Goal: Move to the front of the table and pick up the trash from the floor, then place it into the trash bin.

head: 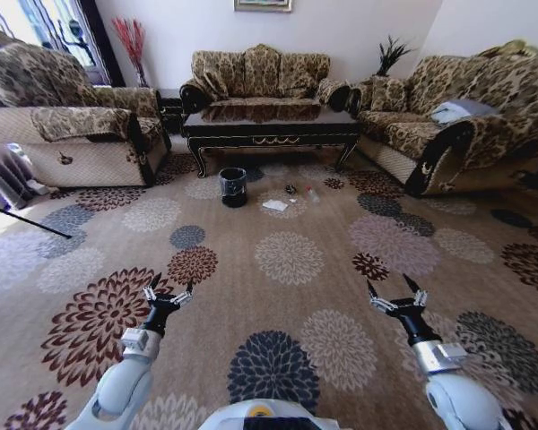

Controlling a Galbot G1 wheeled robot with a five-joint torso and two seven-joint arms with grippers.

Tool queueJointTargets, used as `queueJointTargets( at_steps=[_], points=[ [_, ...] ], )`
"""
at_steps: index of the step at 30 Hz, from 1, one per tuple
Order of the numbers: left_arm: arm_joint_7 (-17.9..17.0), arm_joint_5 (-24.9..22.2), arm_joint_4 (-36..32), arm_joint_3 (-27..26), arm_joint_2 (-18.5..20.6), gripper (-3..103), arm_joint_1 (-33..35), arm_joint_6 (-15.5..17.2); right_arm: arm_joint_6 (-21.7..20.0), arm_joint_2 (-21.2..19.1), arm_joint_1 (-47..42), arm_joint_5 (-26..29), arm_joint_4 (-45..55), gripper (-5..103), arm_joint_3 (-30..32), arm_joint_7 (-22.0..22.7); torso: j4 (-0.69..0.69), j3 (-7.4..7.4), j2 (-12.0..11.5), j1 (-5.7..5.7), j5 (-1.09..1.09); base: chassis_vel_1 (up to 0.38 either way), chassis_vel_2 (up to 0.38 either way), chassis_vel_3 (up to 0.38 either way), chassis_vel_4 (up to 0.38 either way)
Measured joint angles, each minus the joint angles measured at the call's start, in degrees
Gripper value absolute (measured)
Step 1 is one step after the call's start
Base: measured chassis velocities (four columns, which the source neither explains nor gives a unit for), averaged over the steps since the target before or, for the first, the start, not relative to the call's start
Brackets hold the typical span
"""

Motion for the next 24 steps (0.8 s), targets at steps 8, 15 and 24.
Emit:
queueJointTargets(
  at_steps=[8,15,24],
  points=[
    [0.0,0.1,-0.1,0.0,-0.1,100,0.0,0.0,0.2,0.1,-0.1,-0.1,-0.1,100,0.0,0.0,0.0,-1.58,-2.0,-0.38,0.0,0.0,0.0,0.0,0.0],
    [0.0,0.1,0.0,0.1,-0.1,100,0.0,-0.1,0.4,0.3,-0.1,-0.1,-0.1,100,0.0,-0.2,0.0,-3.49,-4.1,-0.64,0.0,0.0,0.0,0.0,0.0],
    [0.0,0.1,0.3,0.1,-0.3,100,-0.1,-0.2,0.4,0.2,-0.1,-0.2,-0.3,100,-0.1,-0.3,0.01,-5.16,-6.1,-0.92,0.0,0.0,0.0,0.0,0.0]
  ],
)
